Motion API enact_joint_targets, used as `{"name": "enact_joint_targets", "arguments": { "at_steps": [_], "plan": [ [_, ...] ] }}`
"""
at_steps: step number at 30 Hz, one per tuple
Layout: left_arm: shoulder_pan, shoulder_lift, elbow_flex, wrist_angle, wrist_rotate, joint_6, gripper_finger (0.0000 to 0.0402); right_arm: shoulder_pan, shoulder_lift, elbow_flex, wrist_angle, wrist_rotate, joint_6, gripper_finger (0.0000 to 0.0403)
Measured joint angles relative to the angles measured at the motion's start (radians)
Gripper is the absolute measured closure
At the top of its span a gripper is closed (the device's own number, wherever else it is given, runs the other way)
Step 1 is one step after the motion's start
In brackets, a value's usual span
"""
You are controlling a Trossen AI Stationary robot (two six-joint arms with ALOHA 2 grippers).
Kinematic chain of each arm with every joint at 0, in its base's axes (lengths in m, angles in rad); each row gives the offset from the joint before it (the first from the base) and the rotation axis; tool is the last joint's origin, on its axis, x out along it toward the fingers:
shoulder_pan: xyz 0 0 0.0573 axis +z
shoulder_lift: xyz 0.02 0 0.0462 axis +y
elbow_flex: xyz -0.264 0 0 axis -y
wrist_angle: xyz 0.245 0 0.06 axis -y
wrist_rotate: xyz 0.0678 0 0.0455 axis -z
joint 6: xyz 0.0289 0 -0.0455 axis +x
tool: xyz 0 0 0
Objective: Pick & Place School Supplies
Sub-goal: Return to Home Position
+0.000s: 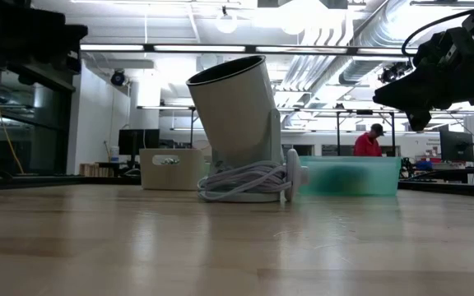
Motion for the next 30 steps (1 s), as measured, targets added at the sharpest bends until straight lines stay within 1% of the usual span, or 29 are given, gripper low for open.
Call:
{"name": "enact_joint_targets", "arguments": {
  "at_steps": [3, 12, 18, 28, 30],
  "plan": [
    [0.000, 0.001, -0.001, -0.034, 0.004, -0.009, 0.0268, 0.000, 0.000, 0.000, 0.000, 0.000, 0.000, 0.0347],
    [0.000, 0.001, -0.002, -0.110, 0.076, -0.010, 0.0268, 0.000, 0.000, 0.000, 0.000, 0.000, 0.000, 0.0347],
    [0.000, 0.000, -0.008, -0.149, 0.079, -0.010, 0.0268, 0.000, 0.000, 0.000, 0.000, 0.000, 0.000, 0.0347],
    [0.000, -0.030, -0.008, -0.317, 0.099, -0.026, 0.0268, 0.000, 0.000, 0.000, 0.000, 0.000, 0.000, 0.0347],
    [0.000, -0.039, -0.008, -0.327, 0.103, -0.031, 0.0268, 0.000, 0.000, 0.000, 0.000, 0.000, 0.000, 0.0347]
  ]
}}
